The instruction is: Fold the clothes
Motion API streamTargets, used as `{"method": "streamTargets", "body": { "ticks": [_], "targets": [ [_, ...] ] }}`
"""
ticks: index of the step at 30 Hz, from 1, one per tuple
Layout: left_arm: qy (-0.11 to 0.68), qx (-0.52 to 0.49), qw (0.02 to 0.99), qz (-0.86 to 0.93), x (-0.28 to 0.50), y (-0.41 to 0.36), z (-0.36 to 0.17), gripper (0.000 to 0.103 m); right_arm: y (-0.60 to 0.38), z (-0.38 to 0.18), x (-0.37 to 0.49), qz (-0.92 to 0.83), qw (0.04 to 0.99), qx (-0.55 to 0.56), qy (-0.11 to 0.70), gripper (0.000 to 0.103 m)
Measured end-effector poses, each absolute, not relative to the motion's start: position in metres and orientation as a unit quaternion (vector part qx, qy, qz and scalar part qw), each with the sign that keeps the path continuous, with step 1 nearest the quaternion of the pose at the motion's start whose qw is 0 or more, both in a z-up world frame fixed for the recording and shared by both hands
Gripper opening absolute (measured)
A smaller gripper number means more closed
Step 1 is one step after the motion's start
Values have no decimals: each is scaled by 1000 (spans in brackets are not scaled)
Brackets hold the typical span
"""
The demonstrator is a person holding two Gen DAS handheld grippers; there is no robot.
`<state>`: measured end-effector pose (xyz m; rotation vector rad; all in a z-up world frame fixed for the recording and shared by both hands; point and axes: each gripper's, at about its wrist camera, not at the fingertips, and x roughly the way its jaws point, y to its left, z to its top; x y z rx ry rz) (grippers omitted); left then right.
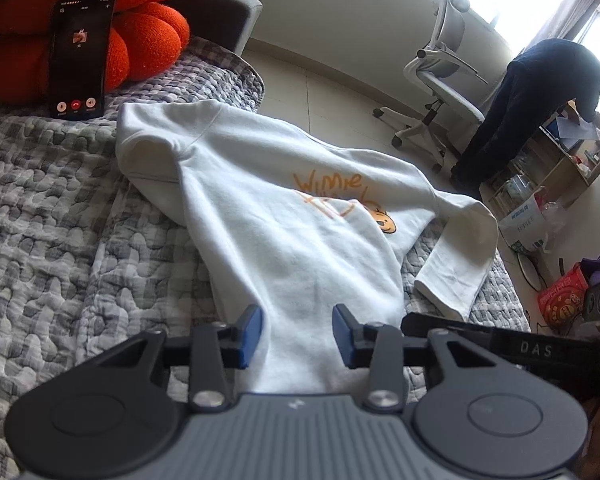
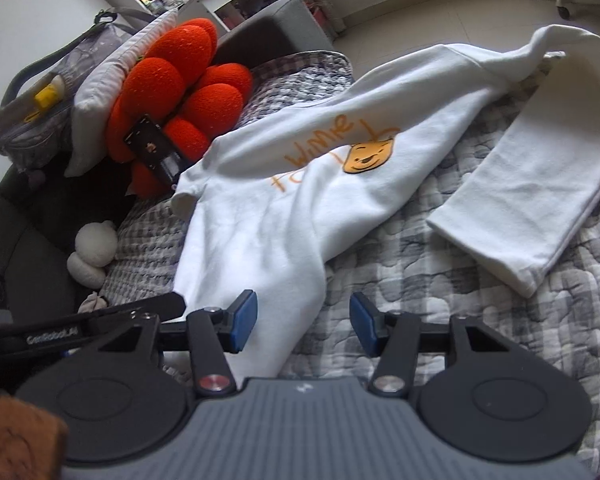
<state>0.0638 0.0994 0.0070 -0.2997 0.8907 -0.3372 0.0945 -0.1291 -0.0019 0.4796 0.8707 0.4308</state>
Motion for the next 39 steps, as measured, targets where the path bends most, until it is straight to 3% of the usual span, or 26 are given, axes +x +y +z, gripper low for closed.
{"method": "streamTargets", "body": {
  "ticks": [10, 18, 19, 20, 21, 24, 27, 39],
  "targets": [
    [403, -201, 878, -159, 66, 105, 7, 38, -89, 11, 72, 289, 856, 143, 404, 55],
    [381, -213, 887, -153, 65, 109, 10, 39, -55, -6, 75, 261, 880, 45, 394, 55],
    [378, -212, 889, -149, 65, 109, 11, 39, -51, -8, 77, 253, 884, 33, 391, 54],
    [375, -211, 891, -145, 65, 110, 12, 39, -49, -11, 79, 246, 888, 25, 387, 47],
    [372, -210, 893, -142, 64, 111, 12, 41, -50, -11, 82, 240, 891, 28, 385, 35],
    [364, -215, 898, -124, 64, 119, 14, 47, -58, -11, 93, 226, 895, 59, 379, 19],
    [364, -217, 899, -110, 65, 127, 13, 49, -71, -7, 105, 208, 900, 105, 369, 13],
    [381, -181, 900, -109, 81, 124, -6, 51, -123, -22, 150, 166, 860, 298, 379, 8]
  ]
}}
